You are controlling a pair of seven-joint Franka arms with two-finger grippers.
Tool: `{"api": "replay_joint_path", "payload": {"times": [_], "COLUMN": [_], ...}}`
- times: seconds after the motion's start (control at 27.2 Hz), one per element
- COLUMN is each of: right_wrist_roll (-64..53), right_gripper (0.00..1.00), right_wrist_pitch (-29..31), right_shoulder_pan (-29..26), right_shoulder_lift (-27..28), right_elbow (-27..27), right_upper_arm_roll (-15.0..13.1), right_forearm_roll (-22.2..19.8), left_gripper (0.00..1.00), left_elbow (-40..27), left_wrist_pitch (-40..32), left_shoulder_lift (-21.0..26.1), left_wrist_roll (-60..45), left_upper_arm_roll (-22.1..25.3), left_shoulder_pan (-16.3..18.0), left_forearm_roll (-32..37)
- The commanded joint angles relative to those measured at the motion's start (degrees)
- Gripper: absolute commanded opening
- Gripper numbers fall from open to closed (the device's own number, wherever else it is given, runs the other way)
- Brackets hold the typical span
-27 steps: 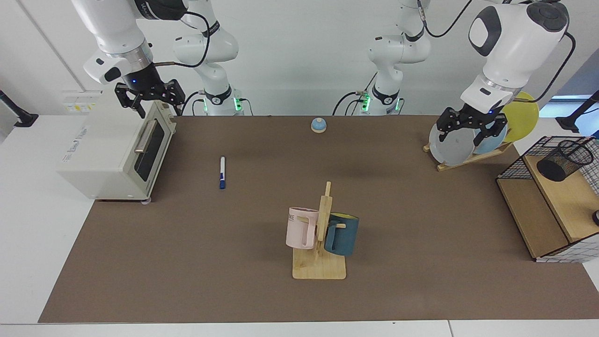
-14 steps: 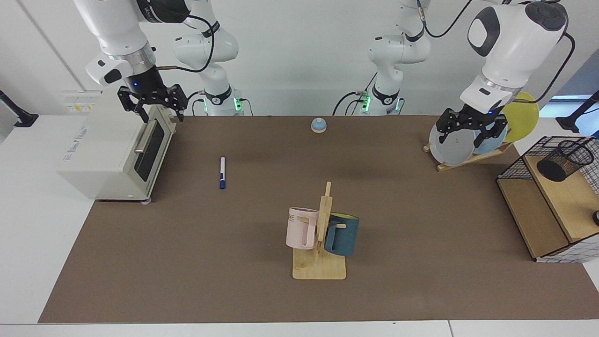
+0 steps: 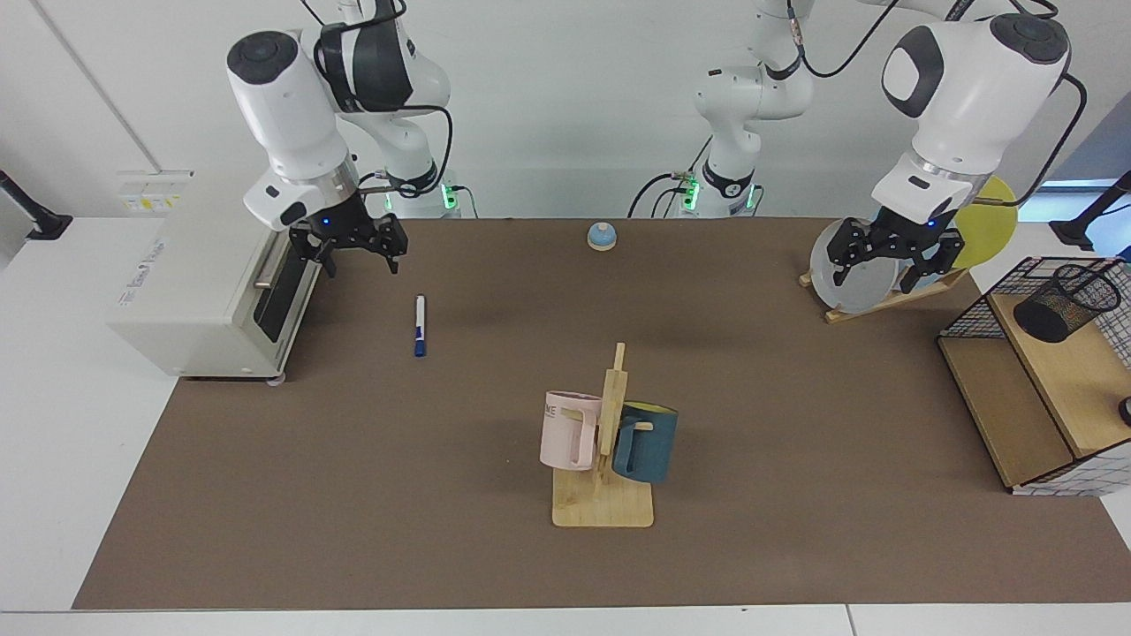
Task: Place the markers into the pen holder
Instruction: 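Reach the right gripper down over the white marker and grasp it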
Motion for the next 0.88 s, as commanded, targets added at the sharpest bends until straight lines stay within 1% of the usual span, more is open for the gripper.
{"api": "replay_joint_path", "payload": {"times": [0.0, 0.22, 0.29, 0.4, 0.55, 0.66, 0.85], "right_wrist_roll": [0.83, 0.48, 0.66, 0.83, 1.97, 3.90, 5.58], "right_gripper": [1.00, 1.00, 1.00, 1.00, 1.00, 1.00, 0.99], "right_wrist_pitch": [5.55, 6.78, 8.01, 11.34, 15.30, 15.84, 16.01], "right_shoulder_pan": [1.28, 1.81, 1.90, 1.81, 3.13, 3.31, 3.48], "right_shoulder_lift": [1.05, 0.79, 0.26, 0.17, 1.75, 2.72, 2.81], "right_elbow": [-4.44, -10.06, -11.99, -14.63, -15.69, -15.87, -16.75], "right_upper_arm_roll": [-0.01, -0.01, -0.01, 0.08, -0.01, -0.01, -0.01], "right_forearm_roll": [0.99, 0.99, 0.99, 0.99, 0.99, 0.99, 0.99], "left_gripper": [1.00, 1.00, 1.00, 1.00, 1.00, 1.00, 1.00], "left_elbow": [0.55, -1.11, -2.08, -2.26, -2.35, -3.49, -6.74], "left_wrist_pitch": [0.46, -0.15, -0.15, -0.42, -1.03, -0.77, 1.07], "left_shoulder_lift": [1.77, 1.33, 0.98, 0.80, 0.45, 0.01, -1.66], "left_wrist_roll": [0.61, 0.08, -0.01, 0.17, 0.78, 0.87, 1.83], "left_upper_arm_roll": [0.80, 0.97, 1.15, 1.32, 1.41, 1.41, 2.11], "left_shoulder_pan": [-0.49, -1.28, -1.28, -1.19, -1.10, -0.93, -1.02], "left_forearm_roll": [0.09, 0.18, 0.18, 0.18, 0.18, 0.18, 0.27]}}
